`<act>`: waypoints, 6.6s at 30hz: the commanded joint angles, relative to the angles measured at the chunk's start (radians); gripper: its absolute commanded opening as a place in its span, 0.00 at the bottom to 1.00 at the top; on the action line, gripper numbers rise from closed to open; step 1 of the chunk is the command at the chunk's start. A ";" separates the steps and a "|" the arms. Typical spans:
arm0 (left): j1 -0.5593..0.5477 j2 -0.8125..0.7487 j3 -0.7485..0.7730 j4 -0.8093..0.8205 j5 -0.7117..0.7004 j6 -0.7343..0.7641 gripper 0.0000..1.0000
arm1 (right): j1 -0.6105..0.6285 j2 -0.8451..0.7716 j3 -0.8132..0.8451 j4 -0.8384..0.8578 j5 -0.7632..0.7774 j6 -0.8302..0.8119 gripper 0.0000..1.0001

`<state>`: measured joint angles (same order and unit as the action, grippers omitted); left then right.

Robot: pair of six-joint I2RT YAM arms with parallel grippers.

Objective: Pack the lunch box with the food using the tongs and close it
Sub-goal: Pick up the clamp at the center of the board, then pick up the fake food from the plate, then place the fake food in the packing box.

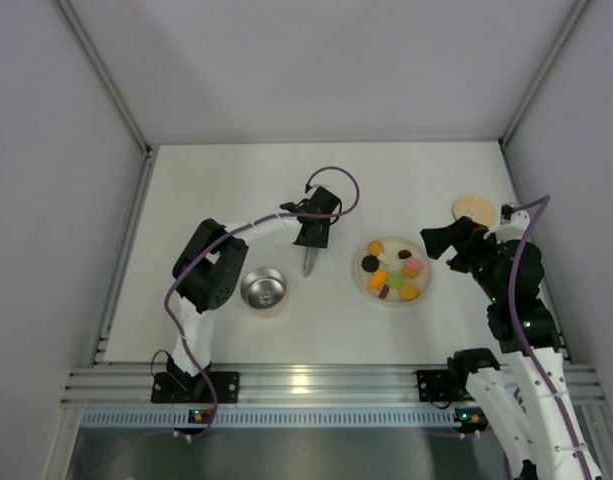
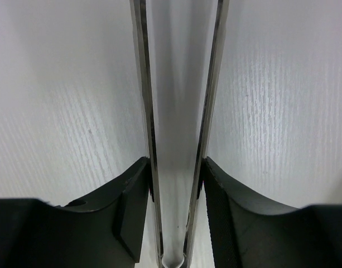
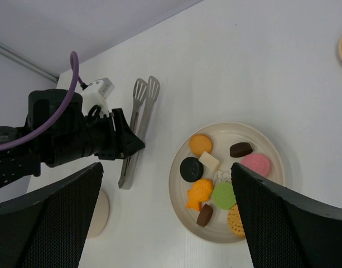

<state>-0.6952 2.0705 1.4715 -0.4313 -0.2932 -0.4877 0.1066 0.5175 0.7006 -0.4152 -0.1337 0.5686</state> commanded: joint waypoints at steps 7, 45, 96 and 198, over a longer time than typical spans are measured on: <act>-0.009 -0.196 -0.007 -0.118 -0.009 0.004 0.45 | -0.013 -0.020 0.056 -0.056 -0.010 -0.010 0.96; -0.213 -0.472 0.107 -0.414 -0.043 0.031 0.49 | -0.013 0.013 0.103 -0.051 -0.015 0.005 0.96; -0.507 -0.079 0.349 -0.340 0.065 0.011 0.53 | -0.013 -0.074 0.143 -0.200 0.103 -0.044 0.96; -0.507 -1.164 -0.419 -0.863 -0.228 -0.531 0.26 | -0.013 0.013 0.000 -0.019 0.009 0.019 0.95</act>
<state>-1.1992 0.9451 1.0721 -1.2522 -0.4961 -0.9760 0.1062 0.5243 0.7044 -0.5117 -0.1158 0.5804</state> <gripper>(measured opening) 0.405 0.951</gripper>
